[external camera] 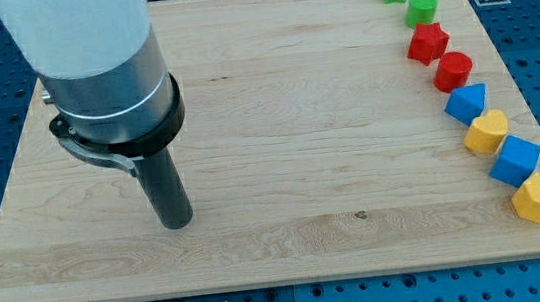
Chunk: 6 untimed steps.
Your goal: Separate the hexagon from the line of blocks
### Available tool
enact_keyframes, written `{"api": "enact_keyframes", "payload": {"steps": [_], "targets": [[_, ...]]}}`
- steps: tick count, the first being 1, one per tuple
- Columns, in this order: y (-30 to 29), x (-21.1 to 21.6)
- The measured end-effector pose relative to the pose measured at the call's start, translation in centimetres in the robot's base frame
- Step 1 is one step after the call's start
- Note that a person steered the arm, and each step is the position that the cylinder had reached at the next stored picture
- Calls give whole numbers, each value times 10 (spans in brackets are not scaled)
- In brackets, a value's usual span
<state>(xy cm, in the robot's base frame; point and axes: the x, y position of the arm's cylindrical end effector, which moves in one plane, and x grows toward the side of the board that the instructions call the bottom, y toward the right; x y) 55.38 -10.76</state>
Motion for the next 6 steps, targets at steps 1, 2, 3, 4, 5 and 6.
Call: {"api": "enact_keyframes", "payload": {"steps": [1,2,3,4,5,6], "targets": [[0,0],[7,19],[71,65],[88,65],[153,65],[154,65]]}}
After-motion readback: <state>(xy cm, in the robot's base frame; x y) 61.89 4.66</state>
